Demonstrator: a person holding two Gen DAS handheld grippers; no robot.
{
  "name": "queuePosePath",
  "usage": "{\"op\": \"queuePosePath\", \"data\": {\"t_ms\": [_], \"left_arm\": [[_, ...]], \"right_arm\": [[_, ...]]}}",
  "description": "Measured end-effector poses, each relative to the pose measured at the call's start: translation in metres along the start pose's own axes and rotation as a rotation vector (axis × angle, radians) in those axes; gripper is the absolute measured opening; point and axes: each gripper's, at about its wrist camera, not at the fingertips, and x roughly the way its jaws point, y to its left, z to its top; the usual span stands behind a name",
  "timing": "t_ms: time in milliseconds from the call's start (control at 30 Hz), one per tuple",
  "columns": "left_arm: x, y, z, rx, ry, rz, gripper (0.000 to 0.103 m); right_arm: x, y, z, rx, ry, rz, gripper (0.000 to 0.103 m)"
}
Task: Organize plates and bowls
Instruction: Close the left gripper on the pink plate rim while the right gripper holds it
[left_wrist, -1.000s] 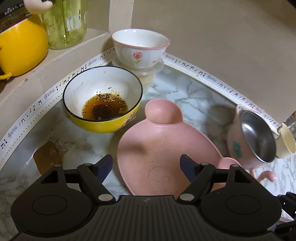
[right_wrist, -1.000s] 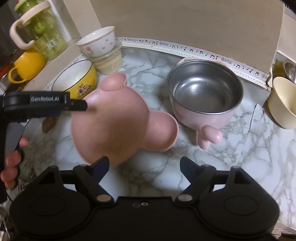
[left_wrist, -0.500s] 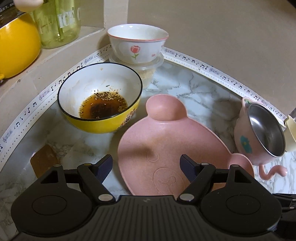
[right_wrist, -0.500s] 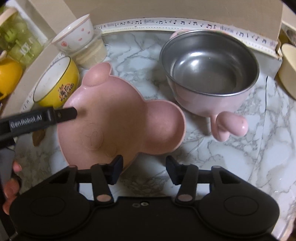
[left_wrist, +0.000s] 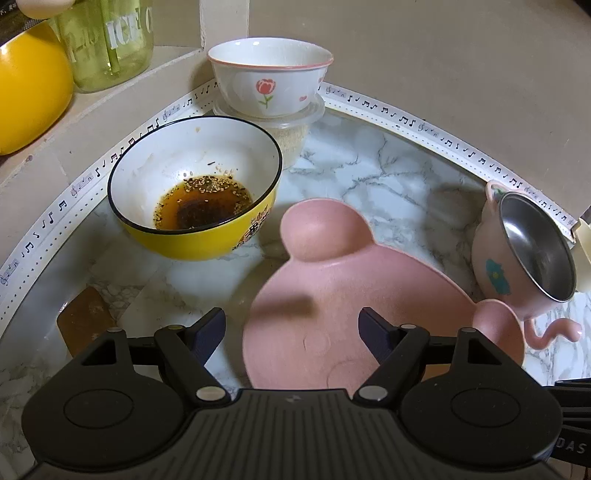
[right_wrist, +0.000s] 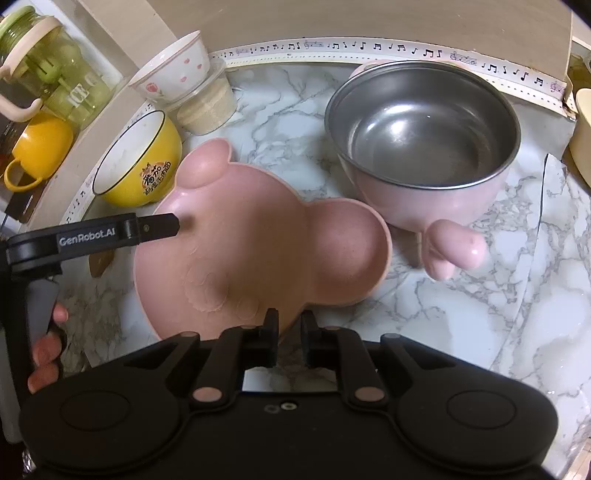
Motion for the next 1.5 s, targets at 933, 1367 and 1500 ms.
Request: {"op": "queuePosePath", "data": {"t_ms": [933, 1367, 1500], "left_arm": [[0.008, 0.018, -0.012, -0.078, 0.037, 0.012, 0.016], [-0.019, 0.018, -0.023, -0.121, 0.0, 0.024, 0.013], [-0.037, 0.013, -0.026, -0.136, 0.01, 0.029, 0.012]], "right_arm": [[-0.007, -0.009, -0.005, -0.025, 0.017, 0.014, 0.011], [-0.019, -0.009, -0.006, -0.043, 0.01, 0.027, 0.01], [-0.034, -0.011, -0.008, -0.052, 0.0, 0.05, 0.01]]}}
